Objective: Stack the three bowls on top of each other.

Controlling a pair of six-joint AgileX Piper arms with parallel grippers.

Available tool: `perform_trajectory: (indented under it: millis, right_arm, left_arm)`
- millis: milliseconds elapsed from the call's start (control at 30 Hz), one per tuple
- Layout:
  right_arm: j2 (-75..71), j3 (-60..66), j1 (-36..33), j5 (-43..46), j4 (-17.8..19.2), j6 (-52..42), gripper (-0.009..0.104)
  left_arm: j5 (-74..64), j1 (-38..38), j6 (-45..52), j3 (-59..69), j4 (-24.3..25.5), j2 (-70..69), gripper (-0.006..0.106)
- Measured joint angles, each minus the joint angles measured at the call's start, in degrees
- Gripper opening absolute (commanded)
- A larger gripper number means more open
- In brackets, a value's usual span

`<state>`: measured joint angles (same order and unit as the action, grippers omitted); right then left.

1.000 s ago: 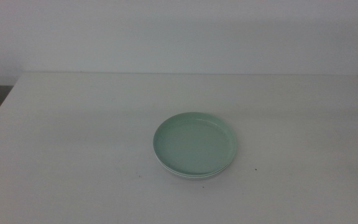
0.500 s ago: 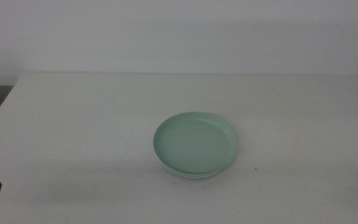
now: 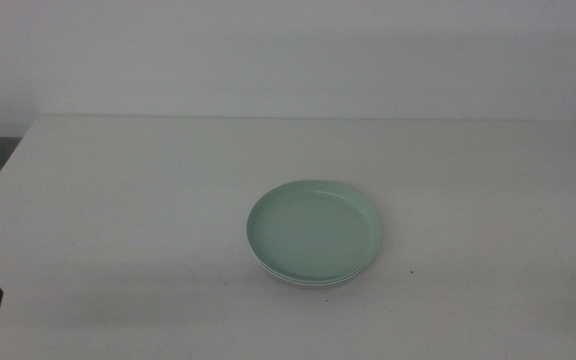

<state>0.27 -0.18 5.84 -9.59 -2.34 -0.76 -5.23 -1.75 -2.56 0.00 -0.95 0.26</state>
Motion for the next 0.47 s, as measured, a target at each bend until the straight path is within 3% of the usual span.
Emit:
perform_trajectory:
  millis: [467]
  right_arm:
    - [0.00,0.00,0.00,0.00,0.03,0.00,0.093]
  left_arm:
    - [0.86,0.00,0.00,0.00,2.37,0.00,0.094]
